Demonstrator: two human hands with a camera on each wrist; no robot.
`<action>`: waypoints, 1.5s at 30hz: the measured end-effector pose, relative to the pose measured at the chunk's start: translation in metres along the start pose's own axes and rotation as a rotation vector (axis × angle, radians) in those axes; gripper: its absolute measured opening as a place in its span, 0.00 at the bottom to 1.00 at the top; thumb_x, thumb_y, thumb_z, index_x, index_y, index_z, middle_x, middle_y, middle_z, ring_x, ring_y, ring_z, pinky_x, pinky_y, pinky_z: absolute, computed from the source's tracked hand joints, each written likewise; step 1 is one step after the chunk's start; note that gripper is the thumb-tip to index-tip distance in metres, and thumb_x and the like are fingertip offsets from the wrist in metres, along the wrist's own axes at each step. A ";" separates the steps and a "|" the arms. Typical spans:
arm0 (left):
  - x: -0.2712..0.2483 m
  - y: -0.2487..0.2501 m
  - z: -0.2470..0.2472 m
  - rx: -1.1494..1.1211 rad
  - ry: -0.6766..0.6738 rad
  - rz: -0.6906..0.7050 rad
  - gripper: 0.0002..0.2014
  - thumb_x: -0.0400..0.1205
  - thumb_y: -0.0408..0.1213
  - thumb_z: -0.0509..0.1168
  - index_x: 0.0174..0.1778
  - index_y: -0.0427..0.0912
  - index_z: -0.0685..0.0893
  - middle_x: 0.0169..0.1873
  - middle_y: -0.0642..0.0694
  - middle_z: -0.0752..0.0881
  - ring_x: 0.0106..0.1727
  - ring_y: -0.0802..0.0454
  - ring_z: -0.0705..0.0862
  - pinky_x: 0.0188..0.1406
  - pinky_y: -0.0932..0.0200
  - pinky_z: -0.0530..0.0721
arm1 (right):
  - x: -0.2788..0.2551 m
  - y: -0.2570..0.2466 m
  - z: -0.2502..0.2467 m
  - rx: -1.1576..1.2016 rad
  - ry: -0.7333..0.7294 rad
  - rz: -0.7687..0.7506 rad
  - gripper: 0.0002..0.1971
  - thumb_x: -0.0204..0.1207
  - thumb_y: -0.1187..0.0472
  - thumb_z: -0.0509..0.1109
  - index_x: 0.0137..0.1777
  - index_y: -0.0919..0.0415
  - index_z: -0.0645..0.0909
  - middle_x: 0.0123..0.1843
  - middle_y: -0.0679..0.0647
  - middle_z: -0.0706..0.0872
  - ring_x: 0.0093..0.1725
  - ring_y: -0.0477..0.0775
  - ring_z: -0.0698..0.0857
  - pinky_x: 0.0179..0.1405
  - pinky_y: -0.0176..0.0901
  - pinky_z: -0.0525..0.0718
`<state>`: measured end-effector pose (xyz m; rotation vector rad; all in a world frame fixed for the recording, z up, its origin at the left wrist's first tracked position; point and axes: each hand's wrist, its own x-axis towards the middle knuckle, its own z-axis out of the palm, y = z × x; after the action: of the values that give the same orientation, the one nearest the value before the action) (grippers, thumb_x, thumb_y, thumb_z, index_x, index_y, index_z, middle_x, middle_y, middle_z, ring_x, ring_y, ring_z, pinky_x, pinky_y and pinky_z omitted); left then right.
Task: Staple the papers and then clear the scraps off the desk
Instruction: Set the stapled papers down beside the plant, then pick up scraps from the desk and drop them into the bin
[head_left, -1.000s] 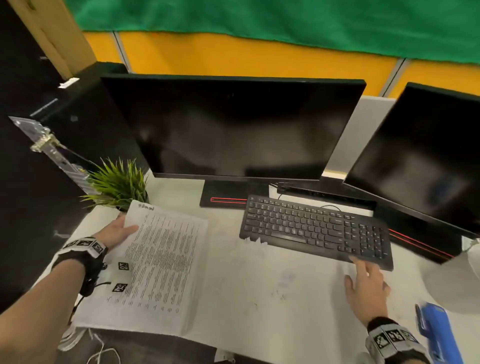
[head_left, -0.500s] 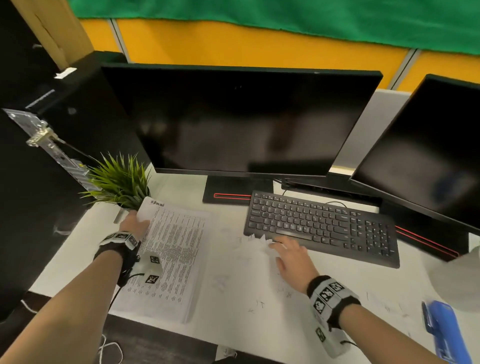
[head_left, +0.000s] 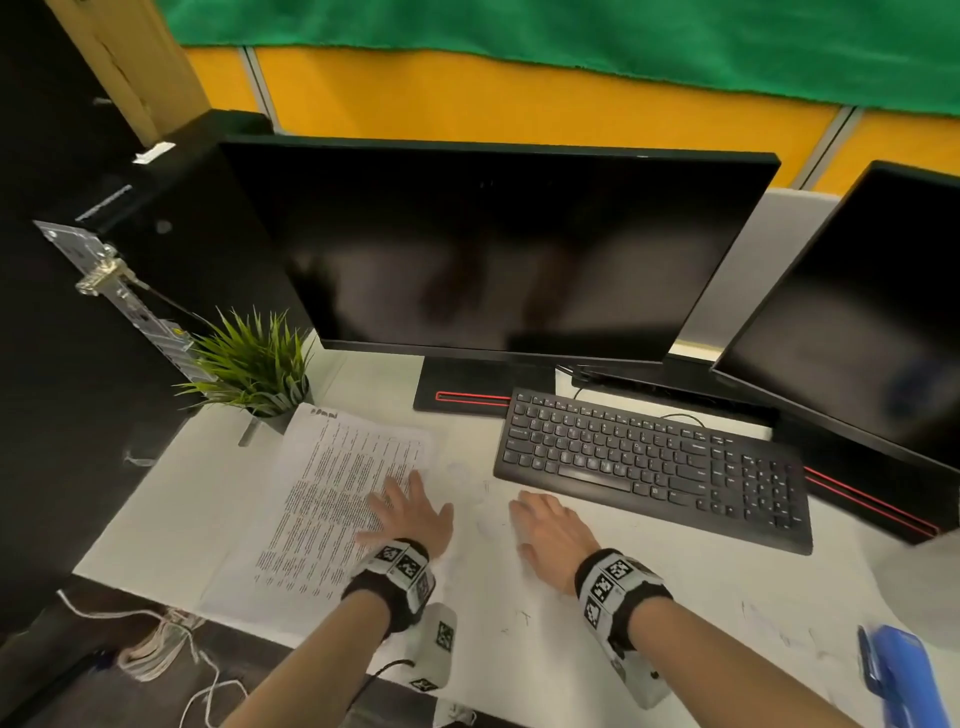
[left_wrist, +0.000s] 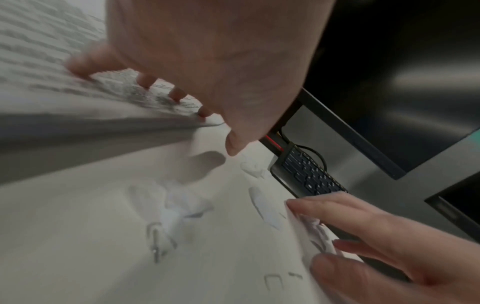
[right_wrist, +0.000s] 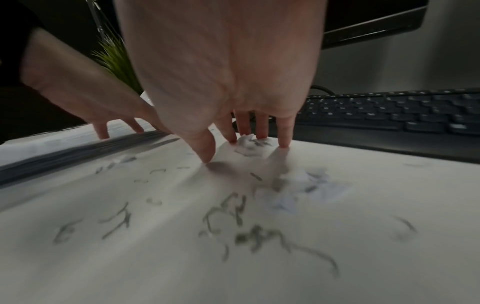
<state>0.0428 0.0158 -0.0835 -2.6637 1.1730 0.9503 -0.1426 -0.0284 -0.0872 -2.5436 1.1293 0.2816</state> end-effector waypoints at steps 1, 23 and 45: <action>-0.001 0.003 0.002 0.026 0.002 -0.009 0.35 0.83 0.59 0.48 0.81 0.53 0.39 0.83 0.44 0.39 0.83 0.35 0.41 0.74 0.22 0.56 | -0.005 0.003 0.003 0.015 0.013 -0.002 0.25 0.77 0.59 0.60 0.74 0.60 0.62 0.78 0.56 0.63 0.74 0.60 0.64 0.70 0.53 0.69; 0.027 0.027 -0.011 0.542 0.320 0.678 0.21 0.76 0.22 0.57 0.65 0.37 0.75 0.64 0.39 0.77 0.66 0.41 0.73 0.65 0.47 0.73 | -0.002 -0.005 -0.013 0.067 0.056 -0.024 0.24 0.77 0.67 0.57 0.74 0.58 0.64 0.79 0.52 0.65 0.75 0.57 0.64 0.65 0.55 0.71; 0.004 0.019 -0.005 0.012 -0.028 0.668 0.02 0.78 0.36 0.65 0.44 0.42 0.81 0.42 0.49 0.76 0.44 0.52 0.76 0.45 0.60 0.73 | -0.033 0.039 -0.012 0.252 0.236 0.337 0.20 0.75 0.69 0.61 0.66 0.54 0.74 0.66 0.55 0.73 0.68 0.59 0.72 0.65 0.52 0.74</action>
<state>0.0343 -0.0011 -0.0786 -2.2489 2.1078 1.0265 -0.1933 -0.0345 -0.0743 -2.2013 1.5749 -0.0821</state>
